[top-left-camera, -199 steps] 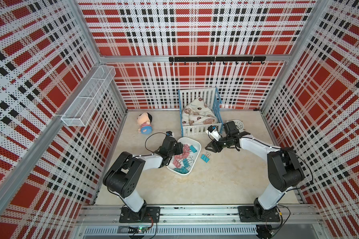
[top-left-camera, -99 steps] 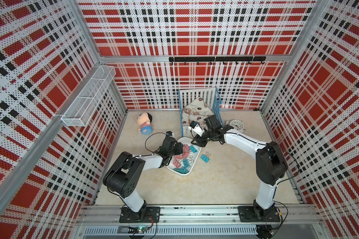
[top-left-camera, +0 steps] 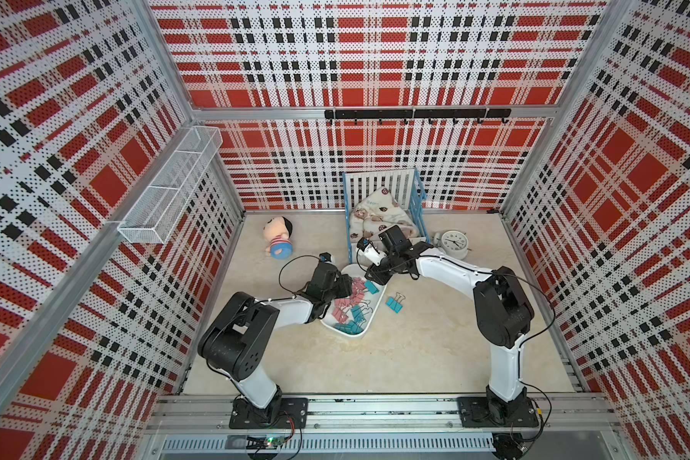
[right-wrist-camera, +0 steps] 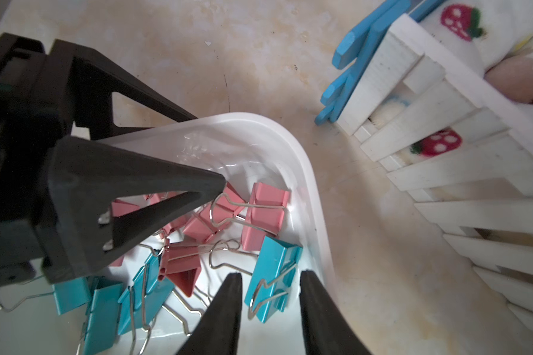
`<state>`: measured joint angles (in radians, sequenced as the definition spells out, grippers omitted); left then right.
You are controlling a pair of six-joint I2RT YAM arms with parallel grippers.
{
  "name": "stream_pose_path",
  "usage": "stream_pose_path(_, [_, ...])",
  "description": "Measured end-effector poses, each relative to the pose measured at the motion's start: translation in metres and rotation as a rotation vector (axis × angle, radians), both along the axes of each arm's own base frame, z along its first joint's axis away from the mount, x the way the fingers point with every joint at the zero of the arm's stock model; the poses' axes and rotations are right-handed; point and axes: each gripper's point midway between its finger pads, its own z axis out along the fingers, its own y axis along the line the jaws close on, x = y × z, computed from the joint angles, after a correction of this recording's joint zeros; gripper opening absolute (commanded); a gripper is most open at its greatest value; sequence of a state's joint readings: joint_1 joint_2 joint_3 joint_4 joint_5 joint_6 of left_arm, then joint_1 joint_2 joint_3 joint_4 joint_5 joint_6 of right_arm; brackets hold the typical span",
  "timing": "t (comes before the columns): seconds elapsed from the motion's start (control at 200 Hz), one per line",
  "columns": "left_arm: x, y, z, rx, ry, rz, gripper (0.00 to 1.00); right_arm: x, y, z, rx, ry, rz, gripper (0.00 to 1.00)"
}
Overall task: Take out the binder clips from the storage box
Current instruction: Pick up the binder clip from the storage box.
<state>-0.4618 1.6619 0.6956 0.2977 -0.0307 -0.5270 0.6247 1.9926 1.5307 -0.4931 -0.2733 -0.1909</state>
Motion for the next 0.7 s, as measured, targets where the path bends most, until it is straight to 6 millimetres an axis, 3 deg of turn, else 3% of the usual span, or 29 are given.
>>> stream_pose_path(0.23, [0.000,0.000,0.000,0.000,0.000,0.000,0.68,-0.005,-0.001,-0.010,-0.026,0.026,0.002,0.37])
stream_pose_path(0.701, [0.000,0.000,0.000,-0.003,0.001,0.003,0.68,-0.010,-0.003,-0.024,-0.056,0.057,0.007,0.12])
